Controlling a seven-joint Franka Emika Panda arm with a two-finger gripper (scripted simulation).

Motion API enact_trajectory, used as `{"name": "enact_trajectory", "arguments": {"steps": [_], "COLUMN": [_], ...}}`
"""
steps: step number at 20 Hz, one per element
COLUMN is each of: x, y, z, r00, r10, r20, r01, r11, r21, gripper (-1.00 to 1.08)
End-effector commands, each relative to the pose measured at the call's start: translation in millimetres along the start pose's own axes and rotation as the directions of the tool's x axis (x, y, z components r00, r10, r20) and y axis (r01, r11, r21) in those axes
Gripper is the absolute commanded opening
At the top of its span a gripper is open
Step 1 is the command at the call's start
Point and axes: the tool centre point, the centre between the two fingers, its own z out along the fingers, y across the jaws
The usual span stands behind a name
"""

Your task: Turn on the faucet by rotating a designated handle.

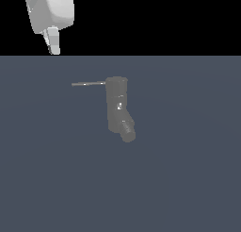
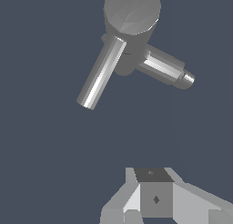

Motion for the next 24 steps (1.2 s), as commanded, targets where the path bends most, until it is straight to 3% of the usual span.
{"name": "enact_trajectory", "arguments": {"steps": [1, 10, 24], "x": [6, 32, 79], "y": [-12, -50, -94], "z": [10, 45, 92], "r00": [0.999, 0.978, 0.906], "r10": [0.046, 0.208, 0.423], "r20": [0.001, 0.0, -0.004], "r01": [-0.046, -0.208, -0.423], "r11": [0.999, 0.978, 0.906], "r21": [0.001, 0.0, -0.003], "gripper": [-1.0, -1.0, -1.0]}}
